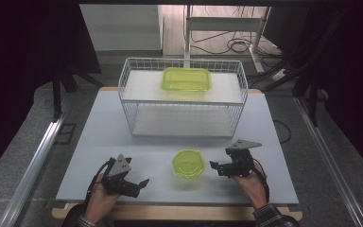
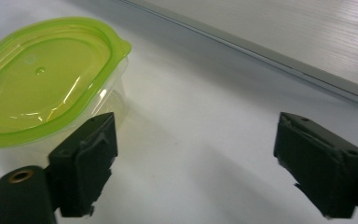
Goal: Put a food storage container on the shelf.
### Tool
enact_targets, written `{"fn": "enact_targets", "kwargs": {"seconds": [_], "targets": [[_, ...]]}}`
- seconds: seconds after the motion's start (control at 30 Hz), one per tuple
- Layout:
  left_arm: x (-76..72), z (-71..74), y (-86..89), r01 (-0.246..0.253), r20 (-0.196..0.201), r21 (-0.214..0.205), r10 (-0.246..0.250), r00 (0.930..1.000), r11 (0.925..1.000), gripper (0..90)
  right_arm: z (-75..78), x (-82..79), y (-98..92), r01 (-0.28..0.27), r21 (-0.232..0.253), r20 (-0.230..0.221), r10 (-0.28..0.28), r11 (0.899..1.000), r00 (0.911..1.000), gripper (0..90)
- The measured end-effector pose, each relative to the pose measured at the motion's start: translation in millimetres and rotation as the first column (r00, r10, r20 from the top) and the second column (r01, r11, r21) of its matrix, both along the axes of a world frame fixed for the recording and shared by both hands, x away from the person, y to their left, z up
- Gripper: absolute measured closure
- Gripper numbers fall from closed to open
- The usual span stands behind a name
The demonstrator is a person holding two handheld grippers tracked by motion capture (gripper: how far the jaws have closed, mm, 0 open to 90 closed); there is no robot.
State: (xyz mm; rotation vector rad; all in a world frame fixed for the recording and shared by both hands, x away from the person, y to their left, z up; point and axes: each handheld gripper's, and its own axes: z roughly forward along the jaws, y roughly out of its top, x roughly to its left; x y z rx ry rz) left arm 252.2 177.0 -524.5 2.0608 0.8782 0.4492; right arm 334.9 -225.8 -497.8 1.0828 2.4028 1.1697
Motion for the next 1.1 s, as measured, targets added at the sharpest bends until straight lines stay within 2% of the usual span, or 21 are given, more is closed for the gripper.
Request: {"fn": "enact_targets", "kwargs": {"seconds": [0.23, 0.43, 0.7, 0.87, 0.97, 1.1], "targets": [[-0.2, 0.1, 0.0, 0.0, 0.001, 0.0, 0.0, 1.0, 1.0, 0.0, 2.4, 1.4, 1.7, 0.006, 0.027, -0.009, -0.006, 1.0, 0.9999, 7.1], [-0.1, -0.1, -0.3, 0.001, 0.001, 0.005, -0.001, 1.0, 1.0, 0.0, 7.0, 0.1, 8.0, 0.012, 0.015, -0.001, -0.012, 1.0, 0.9999, 2.8], [0.0, -0.2, -0.9, 0.005, 0.004, 0.012, -0.005, 1.0, 0.9999, 0.0, 12.5, 2.2, 17.7, 0.007, 0.055, -0.046, -0.005, 0.998, 0.9989, 2.0], [0.0, -0.2, -0.8, 0.003, 0.006, 0.013, -0.003, 1.0, 0.9999, 0.0, 15.2, 3.7, 24.5, 0.004, 0.065, -0.082, 0.002, 0.998, 0.9967, 10.4], [0.1, -0.3, -0.9, 0.003, 0.005, 0.014, -0.003, 1.0, 0.9999, 0.0, 16.3, 5.7, 26.7, -0.023, 0.091, -0.108, 0.032, 0.996, 0.9936, 18.7], [0.0, -0.5, -1.3, 0.003, 0.002, 0.014, -0.003, 1.0, 0.9999, 0.0, 15.7, 11.1, 27.8, -0.026, 0.136, -0.162, 0.048, 0.99, 0.9856, 29.4]]}}
